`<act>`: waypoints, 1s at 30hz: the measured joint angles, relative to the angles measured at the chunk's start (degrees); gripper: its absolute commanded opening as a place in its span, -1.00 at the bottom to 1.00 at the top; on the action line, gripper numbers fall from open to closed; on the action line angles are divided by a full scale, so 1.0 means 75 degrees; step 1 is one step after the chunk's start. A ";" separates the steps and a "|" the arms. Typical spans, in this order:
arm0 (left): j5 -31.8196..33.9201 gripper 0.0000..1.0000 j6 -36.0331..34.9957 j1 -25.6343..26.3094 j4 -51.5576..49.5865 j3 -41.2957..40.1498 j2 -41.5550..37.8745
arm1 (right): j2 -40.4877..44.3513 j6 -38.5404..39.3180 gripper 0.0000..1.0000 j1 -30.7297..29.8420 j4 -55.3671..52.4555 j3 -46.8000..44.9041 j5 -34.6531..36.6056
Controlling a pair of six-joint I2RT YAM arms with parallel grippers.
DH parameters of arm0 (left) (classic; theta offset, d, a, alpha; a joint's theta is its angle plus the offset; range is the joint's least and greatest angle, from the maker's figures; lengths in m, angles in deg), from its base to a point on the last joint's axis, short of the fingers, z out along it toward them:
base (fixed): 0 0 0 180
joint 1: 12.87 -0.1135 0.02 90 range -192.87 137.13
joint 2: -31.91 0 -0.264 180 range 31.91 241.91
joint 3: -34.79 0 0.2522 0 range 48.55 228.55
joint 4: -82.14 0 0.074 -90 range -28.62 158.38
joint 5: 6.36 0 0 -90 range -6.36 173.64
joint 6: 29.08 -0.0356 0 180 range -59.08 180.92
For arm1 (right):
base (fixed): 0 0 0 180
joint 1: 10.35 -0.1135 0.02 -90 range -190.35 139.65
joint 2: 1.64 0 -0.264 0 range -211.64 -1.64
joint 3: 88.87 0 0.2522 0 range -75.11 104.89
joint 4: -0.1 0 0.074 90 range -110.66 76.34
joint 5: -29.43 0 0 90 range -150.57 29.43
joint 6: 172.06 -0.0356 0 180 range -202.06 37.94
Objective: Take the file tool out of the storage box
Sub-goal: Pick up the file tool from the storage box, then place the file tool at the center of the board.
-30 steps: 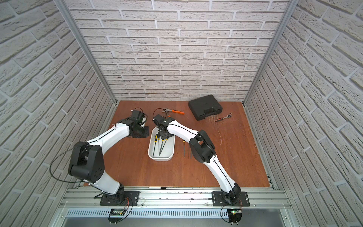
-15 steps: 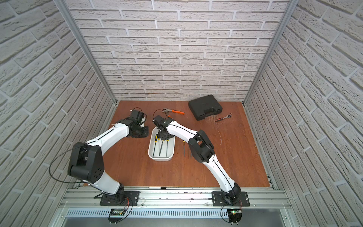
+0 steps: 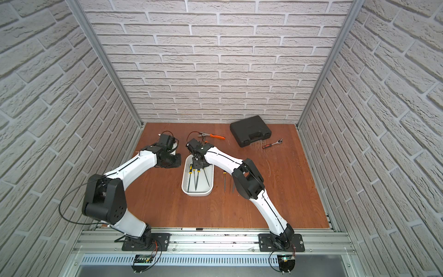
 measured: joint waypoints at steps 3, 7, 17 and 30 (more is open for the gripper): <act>0.0000 -0.44 0.0000 0.0000 0.0003 0.0000 -0.0003 | 0.0787 -0.0047 -0.92 0.0003 0.0329 -0.0414 0.0085; -0.0003 -0.44 0.0003 0.0000 0.0009 -0.0003 -0.0006 | 0.2509 -0.0090 -0.95 0.0055 0.1090 -0.1816 0.0472; -0.0026 -0.44 0.0003 0.0000 0.0015 -0.0006 -0.0006 | 0.5721 -0.0420 -0.95 0.1317 0.1938 -0.5782 0.1390; -0.0035 -0.44 0.0003 0.0000 0.0009 -0.0006 -0.0006 | 0.5447 -0.0562 -0.95 0.2410 0.2550 -0.7895 0.1011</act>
